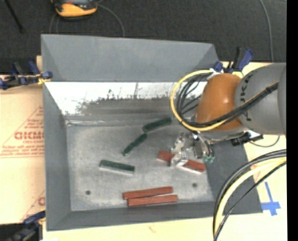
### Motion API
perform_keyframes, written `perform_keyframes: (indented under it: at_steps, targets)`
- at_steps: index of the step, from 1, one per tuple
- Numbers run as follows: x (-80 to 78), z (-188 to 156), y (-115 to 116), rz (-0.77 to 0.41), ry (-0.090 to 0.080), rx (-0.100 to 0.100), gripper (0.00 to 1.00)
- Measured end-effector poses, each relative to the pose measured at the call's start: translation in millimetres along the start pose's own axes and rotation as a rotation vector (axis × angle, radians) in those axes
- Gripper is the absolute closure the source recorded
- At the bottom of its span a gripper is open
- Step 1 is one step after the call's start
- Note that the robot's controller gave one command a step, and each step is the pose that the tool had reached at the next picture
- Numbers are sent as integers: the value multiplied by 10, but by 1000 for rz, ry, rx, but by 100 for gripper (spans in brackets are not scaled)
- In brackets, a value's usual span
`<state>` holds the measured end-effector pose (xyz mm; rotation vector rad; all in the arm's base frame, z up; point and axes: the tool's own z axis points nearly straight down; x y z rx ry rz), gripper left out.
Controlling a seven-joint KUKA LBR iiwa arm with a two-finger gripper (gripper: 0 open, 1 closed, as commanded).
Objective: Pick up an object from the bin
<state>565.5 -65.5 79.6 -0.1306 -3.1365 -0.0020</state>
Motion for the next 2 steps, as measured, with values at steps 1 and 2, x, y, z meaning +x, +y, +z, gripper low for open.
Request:
perform_keyframes:
  at_steps: [1, 2]
  targets:
    - [0, 0, 0, -1, 0, 0, 100]
    - [23, -1354, -127, -22, -8, 3, 100]
